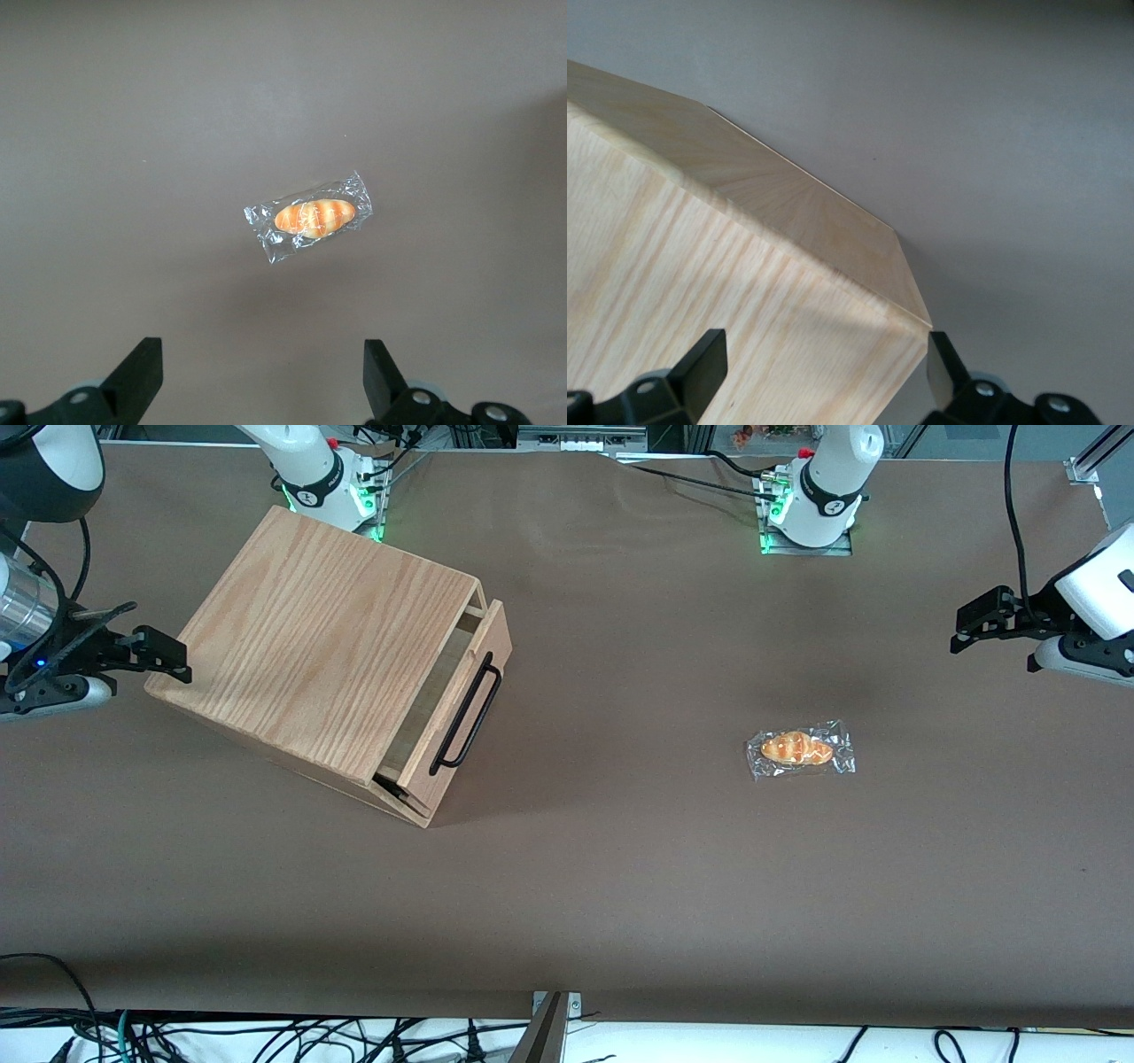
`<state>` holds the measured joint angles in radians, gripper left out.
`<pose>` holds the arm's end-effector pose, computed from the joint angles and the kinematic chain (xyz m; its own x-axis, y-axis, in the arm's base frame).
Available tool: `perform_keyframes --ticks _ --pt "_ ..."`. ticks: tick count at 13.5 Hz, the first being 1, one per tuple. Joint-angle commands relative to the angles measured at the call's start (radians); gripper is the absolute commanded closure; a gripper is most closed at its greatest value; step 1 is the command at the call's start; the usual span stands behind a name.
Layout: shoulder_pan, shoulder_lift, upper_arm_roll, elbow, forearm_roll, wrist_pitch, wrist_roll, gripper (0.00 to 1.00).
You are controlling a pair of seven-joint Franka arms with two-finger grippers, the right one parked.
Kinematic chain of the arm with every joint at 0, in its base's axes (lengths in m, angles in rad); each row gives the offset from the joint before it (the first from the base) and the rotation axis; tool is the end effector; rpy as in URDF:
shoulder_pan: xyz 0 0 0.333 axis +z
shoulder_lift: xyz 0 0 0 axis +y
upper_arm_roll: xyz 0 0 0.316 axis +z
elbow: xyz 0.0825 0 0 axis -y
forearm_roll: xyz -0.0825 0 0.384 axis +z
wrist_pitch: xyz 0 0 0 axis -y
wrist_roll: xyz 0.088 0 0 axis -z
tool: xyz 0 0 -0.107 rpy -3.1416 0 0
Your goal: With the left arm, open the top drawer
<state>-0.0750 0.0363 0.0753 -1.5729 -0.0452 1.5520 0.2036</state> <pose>0.5625 -0.0055 0.6018 0.9782 -0.2024 -0.0473 -0.1999 -0.9784 0.0531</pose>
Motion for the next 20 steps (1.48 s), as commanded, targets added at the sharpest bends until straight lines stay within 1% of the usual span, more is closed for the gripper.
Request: perform_keyframes --ticks 1,13,16,18,19,20 --pt "0.008 -0.006 -0.009 0.001 0.033 0.007 0.013 0.00" --pt "0.000 -0.006 -0.011 0.001 0.031 0.002 0.007 0.00" --pt "-0.008 -0.004 -0.014 0.001 0.010 -0.003 -0.003 0.00" --pt "-0.008 0.016 -0.017 0.001 -0.077 -0.004 -0.012 0.00" --pt "-0.008 0.039 -0.020 0.001 -0.114 -0.003 -0.012 0.00" --pt "-0.009 0.065 -0.020 0.002 -0.166 -0.004 -0.021 0.00"
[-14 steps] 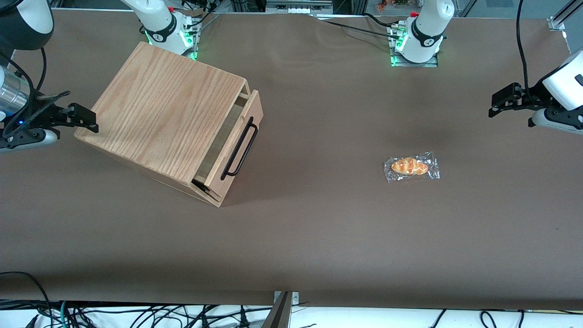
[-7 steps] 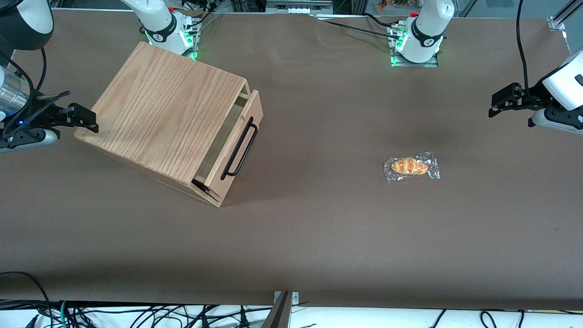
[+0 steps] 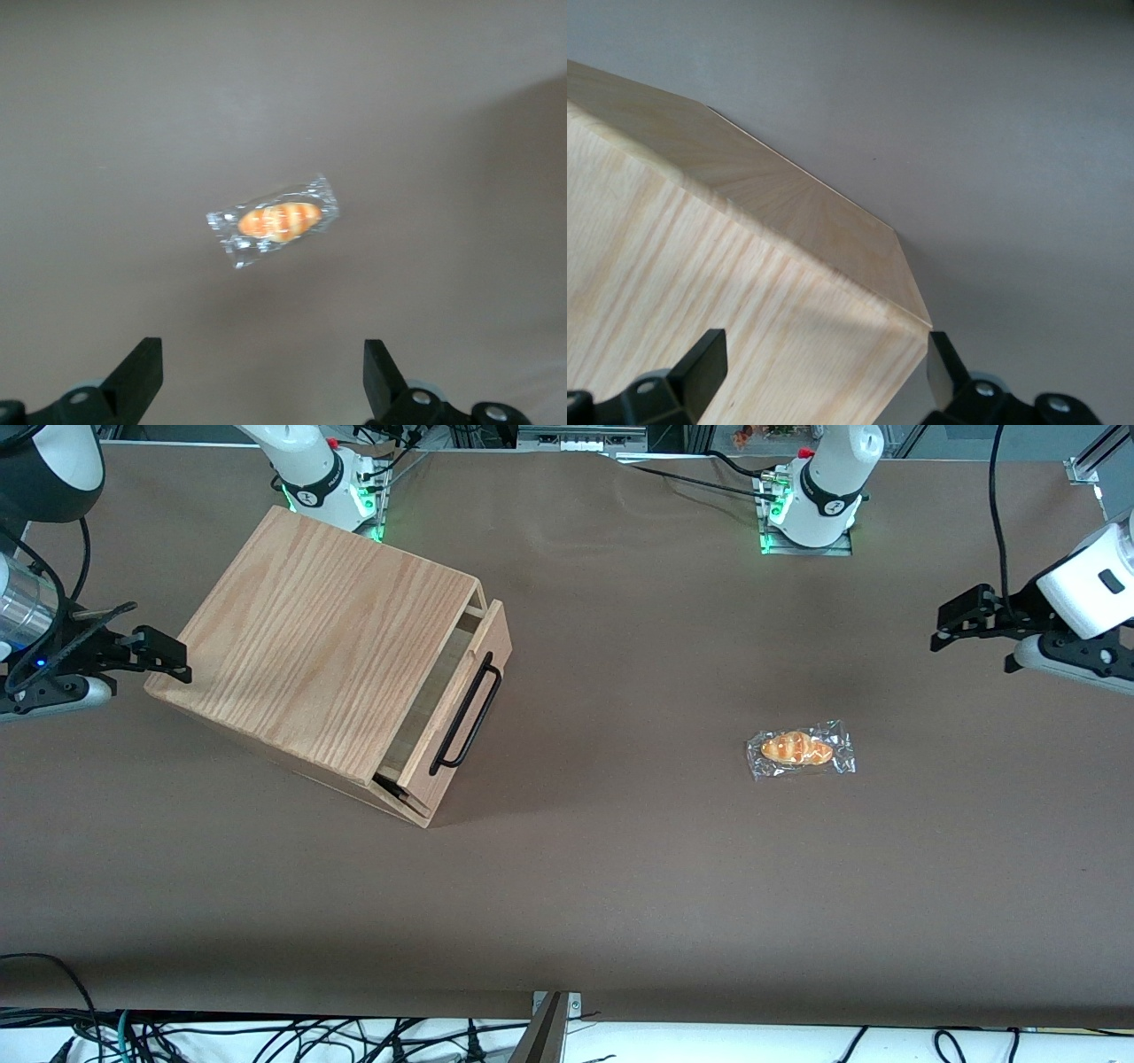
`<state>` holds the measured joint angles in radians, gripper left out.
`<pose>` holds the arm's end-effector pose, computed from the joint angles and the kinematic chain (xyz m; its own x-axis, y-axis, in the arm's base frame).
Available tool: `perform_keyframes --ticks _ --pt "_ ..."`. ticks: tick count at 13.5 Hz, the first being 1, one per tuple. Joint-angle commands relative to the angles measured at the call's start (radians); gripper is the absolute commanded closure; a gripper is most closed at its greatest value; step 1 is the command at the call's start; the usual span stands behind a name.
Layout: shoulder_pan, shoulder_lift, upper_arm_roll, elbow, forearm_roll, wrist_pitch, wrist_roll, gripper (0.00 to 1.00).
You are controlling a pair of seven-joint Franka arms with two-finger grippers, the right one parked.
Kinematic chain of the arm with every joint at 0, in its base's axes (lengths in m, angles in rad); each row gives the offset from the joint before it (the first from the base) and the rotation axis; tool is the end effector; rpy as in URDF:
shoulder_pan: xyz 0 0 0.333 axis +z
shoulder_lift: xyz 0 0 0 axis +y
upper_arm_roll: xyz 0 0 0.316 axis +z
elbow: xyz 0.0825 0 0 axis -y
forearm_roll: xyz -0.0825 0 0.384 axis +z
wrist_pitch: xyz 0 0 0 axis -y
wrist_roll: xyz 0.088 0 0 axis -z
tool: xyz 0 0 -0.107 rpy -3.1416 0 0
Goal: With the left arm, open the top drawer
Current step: 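Move the open left gripper toward the black drawer handle of the wooden cabinet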
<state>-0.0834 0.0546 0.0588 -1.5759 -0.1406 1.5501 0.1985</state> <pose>0.5665 -0.0301 0.5908 0.9737 -0.2220 -0.0515 -0.2123 -0.9657 0.1498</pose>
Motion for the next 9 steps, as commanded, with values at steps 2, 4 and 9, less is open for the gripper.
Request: perform_keyframes --ticks 2,4,9 --pt "-0.038 0.082 -0.016 0.005 -0.117 -0.001 -0.081 0.00" --pt "-0.105 0.146 -0.020 0.026 -0.154 0.008 -0.148 0.00" --pt "-0.240 0.326 -0.020 0.123 -0.350 0.037 -0.247 0.00"
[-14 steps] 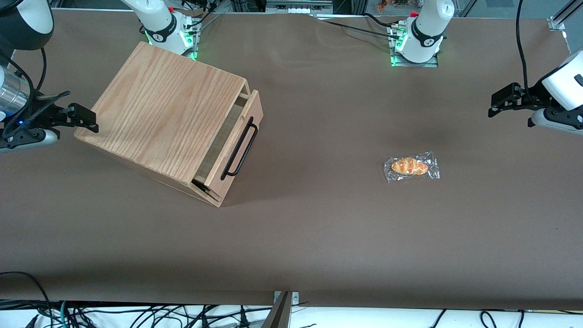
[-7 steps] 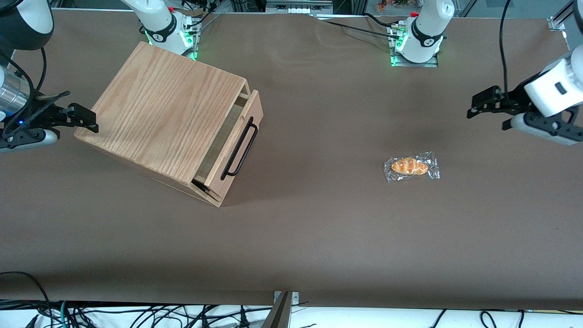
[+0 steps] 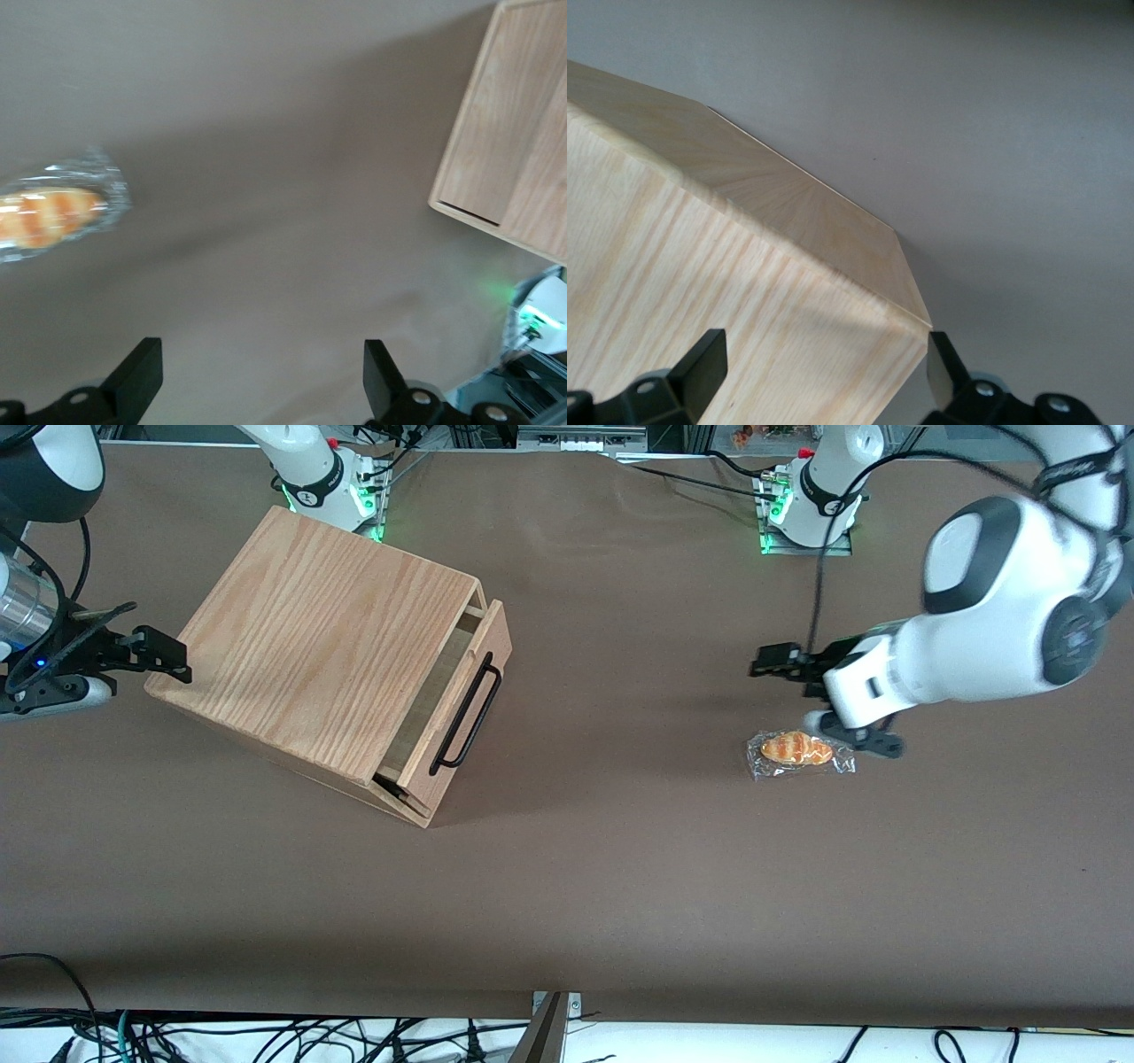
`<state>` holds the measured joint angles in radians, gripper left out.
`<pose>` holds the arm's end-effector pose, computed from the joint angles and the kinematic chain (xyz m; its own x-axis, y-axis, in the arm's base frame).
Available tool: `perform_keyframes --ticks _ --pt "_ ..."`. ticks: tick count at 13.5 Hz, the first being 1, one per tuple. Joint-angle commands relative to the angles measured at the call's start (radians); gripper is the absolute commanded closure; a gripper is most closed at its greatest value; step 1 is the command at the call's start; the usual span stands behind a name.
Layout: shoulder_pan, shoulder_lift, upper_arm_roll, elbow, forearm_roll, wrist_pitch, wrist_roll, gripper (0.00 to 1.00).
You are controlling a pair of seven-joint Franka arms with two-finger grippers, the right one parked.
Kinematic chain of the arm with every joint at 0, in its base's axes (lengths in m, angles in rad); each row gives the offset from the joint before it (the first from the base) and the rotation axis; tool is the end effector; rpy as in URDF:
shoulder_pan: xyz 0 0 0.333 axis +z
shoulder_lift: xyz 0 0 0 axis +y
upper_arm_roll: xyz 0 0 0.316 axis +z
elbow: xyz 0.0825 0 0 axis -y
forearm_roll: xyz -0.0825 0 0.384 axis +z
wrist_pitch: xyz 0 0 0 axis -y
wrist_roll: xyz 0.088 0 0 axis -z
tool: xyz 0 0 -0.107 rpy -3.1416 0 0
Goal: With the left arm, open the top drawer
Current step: 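Move the open left gripper toward the black drawer handle of the wooden cabinet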
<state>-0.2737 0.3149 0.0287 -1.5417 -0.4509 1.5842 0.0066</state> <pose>0.5965 -0.1988 0.4619 0.9350 -0.2328 -0.2674 -0.1075 -0.9049 0.4119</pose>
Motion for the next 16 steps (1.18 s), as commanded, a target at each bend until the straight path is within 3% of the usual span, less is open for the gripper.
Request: perform_keyframes --ticks 1,6,7,10,16 --pt "-0.079 0.087 0.010 0.103 -0.064 0.045 -0.101 0.00" --pt "-0.257 0.147 0.008 0.106 -0.109 0.293 -0.313 0.00" --pt "-0.278 0.156 0.008 0.106 -0.148 0.333 -0.338 0.00" --pt "-0.327 0.188 0.008 0.109 -0.247 0.430 -0.347 0.00" --pt "-0.450 0.259 0.007 0.117 -0.291 0.680 -0.353 0.00"
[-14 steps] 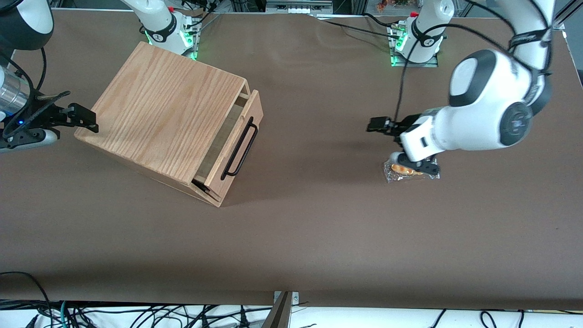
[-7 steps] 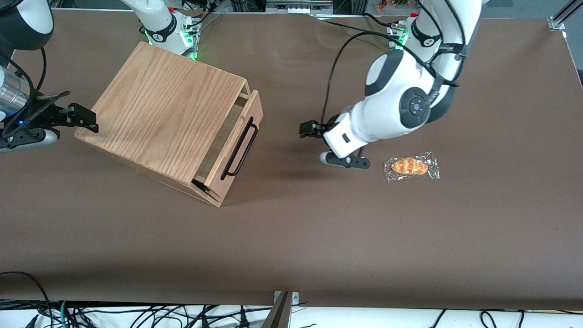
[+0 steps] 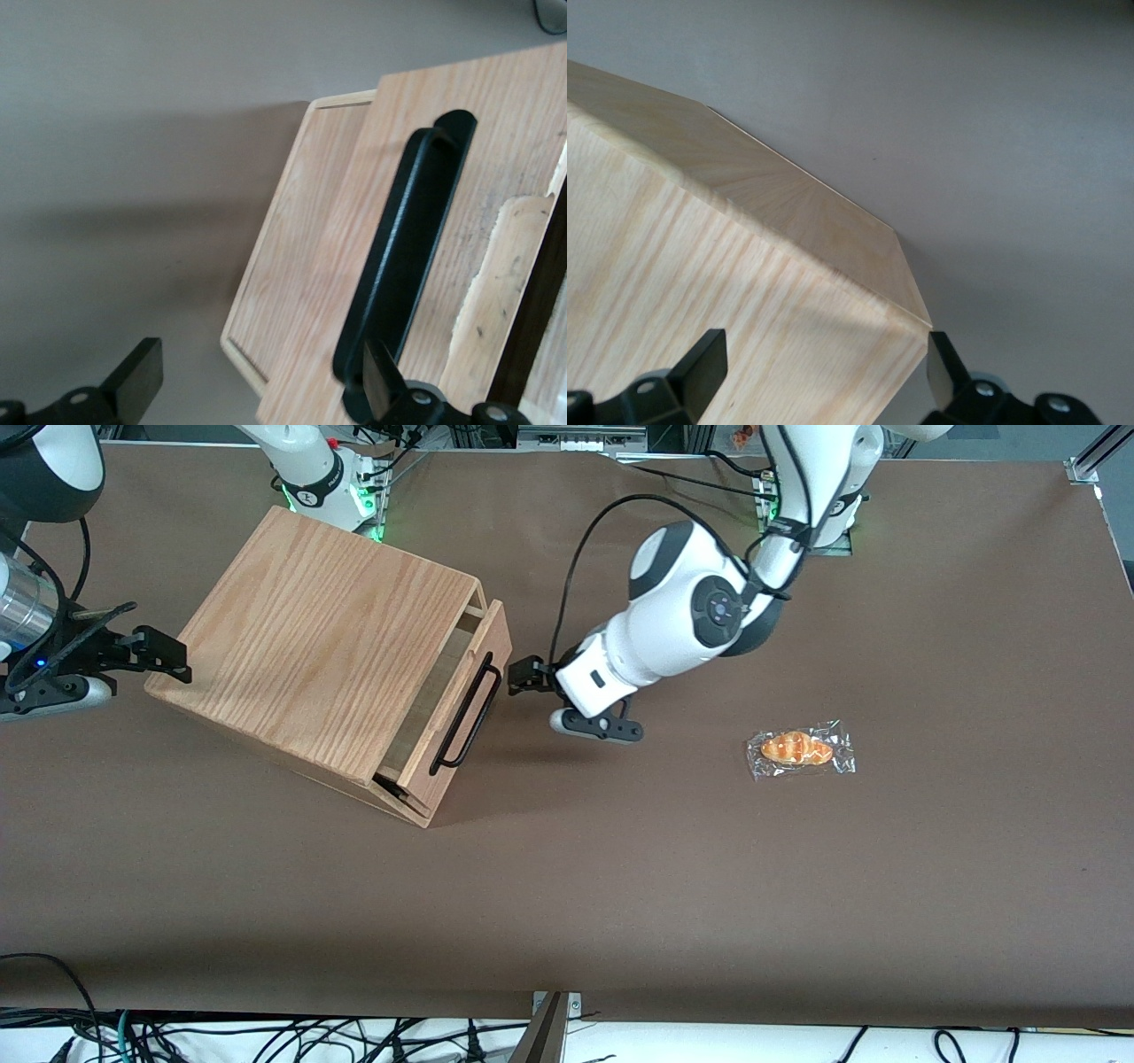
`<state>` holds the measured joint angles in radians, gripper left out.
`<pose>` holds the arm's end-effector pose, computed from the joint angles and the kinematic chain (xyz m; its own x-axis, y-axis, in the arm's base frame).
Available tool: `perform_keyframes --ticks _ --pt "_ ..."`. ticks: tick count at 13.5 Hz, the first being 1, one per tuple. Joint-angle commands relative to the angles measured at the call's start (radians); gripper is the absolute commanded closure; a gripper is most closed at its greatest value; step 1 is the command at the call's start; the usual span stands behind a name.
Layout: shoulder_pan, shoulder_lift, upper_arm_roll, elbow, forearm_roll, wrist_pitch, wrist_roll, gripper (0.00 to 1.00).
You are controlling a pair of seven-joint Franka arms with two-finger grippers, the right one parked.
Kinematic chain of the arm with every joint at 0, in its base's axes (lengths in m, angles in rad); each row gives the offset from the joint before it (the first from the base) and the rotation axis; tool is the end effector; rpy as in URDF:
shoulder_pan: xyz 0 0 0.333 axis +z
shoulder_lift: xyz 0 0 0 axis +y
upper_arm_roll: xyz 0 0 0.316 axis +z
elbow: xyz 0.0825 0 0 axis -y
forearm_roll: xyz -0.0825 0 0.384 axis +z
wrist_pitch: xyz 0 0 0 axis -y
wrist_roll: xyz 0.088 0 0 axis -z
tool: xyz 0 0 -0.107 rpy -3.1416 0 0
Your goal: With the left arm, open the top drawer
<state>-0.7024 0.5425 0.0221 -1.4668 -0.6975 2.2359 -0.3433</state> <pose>0.5529 -0.4759 0.3944 0.9950 0.0053 -0.0998 0.0618 -0.8175 0.5726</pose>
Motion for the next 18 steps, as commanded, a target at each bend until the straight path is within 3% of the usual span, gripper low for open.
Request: perform_keyframes --ticks 1,4,13,18 --pt "-0.025 0.046 0.013 0.060 -0.057 0.030 -0.016 0.00" --pt "-0.045 0.103 0.013 0.134 -0.057 0.030 -0.075 0.00" --pt "-0.085 0.154 0.018 0.138 -0.040 0.088 -0.109 0.00" --pt "-0.075 0.166 0.024 0.134 0.016 0.088 -0.109 0.00"
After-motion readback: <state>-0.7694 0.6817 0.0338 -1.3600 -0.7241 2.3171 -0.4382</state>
